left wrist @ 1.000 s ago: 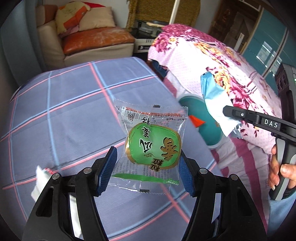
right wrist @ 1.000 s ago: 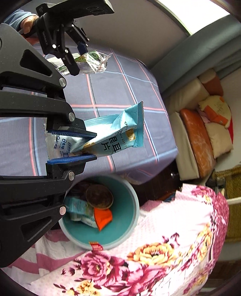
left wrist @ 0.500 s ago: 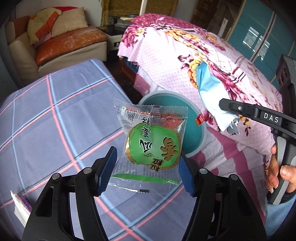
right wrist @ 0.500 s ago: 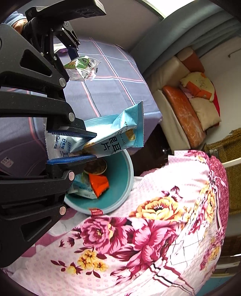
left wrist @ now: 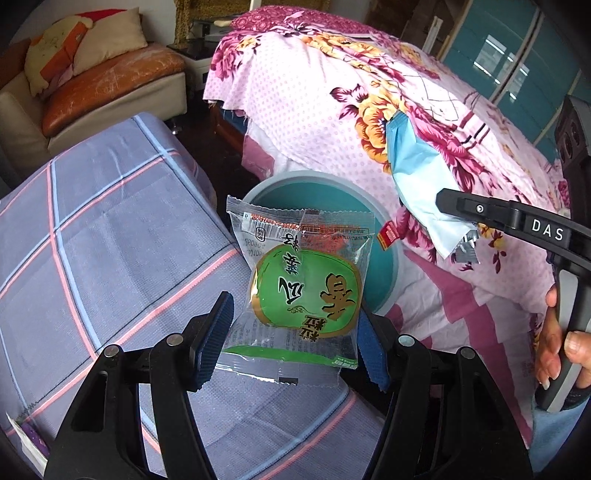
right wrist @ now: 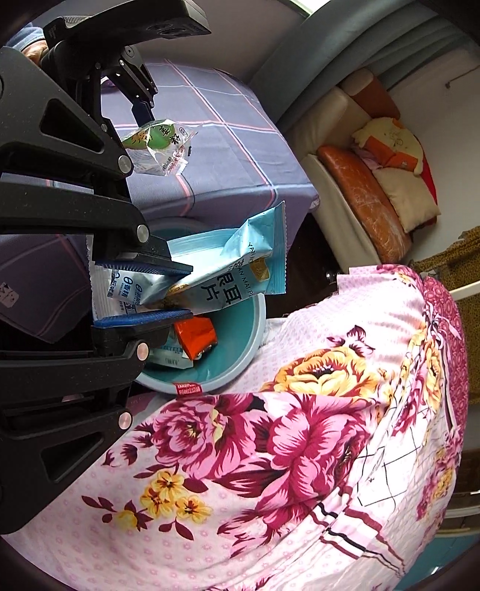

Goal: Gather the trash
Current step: 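Carry both wrappers over the wastebasket and open both grippers, then move both tools back over the tissue and red-rimmed cup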

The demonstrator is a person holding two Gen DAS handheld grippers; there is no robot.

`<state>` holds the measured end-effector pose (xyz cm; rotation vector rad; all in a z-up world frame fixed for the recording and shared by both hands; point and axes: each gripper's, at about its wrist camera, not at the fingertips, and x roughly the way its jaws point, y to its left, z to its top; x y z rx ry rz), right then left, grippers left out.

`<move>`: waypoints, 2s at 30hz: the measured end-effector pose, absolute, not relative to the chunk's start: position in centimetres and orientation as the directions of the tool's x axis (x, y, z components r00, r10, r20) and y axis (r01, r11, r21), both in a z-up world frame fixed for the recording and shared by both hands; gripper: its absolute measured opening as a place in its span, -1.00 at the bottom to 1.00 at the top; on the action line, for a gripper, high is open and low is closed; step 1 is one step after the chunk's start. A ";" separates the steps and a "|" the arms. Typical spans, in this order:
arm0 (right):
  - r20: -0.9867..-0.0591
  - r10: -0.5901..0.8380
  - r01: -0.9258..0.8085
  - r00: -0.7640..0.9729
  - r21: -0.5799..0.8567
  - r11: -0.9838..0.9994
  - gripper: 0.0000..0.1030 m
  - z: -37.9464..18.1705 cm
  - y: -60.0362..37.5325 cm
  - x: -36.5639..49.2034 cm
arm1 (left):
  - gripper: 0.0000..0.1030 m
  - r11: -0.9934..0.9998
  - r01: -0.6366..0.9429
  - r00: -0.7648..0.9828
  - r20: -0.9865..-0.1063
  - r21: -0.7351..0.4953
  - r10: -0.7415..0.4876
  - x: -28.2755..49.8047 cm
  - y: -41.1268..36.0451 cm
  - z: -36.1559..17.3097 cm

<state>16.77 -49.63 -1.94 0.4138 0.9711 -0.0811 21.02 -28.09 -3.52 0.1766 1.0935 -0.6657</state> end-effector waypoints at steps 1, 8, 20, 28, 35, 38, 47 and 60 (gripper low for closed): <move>-0.816 0.114 0.252 0.566 0.303 0.919 -0.65 -2.0 -49.8 16.9 | 0.26 0.792 0.581 0.286 -0.865 -0.185 -0.412 21.2 -28.3 -3.6; -0.825 0.093 0.271 0.557 0.287 0.919 -0.65 -2.2 -50.5 17.3 | 0.34 0.777 0.600 0.267 -0.868 -0.191 -0.420 22.0 -30.1 -4.5; -0.839 0.080 0.273 0.538 0.263 0.925 -0.65 -2.4 -50.1 18.3 | 0.74 0.789 0.584 0.281 -0.864 -0.191 -0.418 22.4 -29.6 -4.6; -0.860 0.087 0.261 0.503 0.247 0.933 -0.63 -3.5 -48.7 19.2 | 0.82 0.813 0.543 0.292 -0.860 -0.212 -0.419 22.5 -26.9 -4.3; -0.865 0.072 0.253 0.496 0.223 0.942 0.29 -3.2 -47.3 19.5 | 0.82 0.819 0.531 0.295 -0.860 -0.216 -0.417 22.3 -25.5 -4.3; -0.867 0.069 0.251 0.494 0.218 0.943 0.44 -2.8 -46.7 19.4 | 0.82 0.824 0.523 0.299 -0.858 -0.218 -0.417 22.1 -24.7 -4.2; -0.879 0.082 0.235 0.469 0.214 0.948 0.50 -1.9 -43.7 18.6 | 0.82 0.850 0.475 0.326 -0.852 -0.228 -0.410 20.9 -20.6 -3.3; -0.877 0.138 0.117 0.461 0.214 0.970 0.51 0.2 -35.7 16.8 | 0.82 0.905 0.369 0.394 -0.846 -0.212 -0.359 17.2 -11.1 -2.4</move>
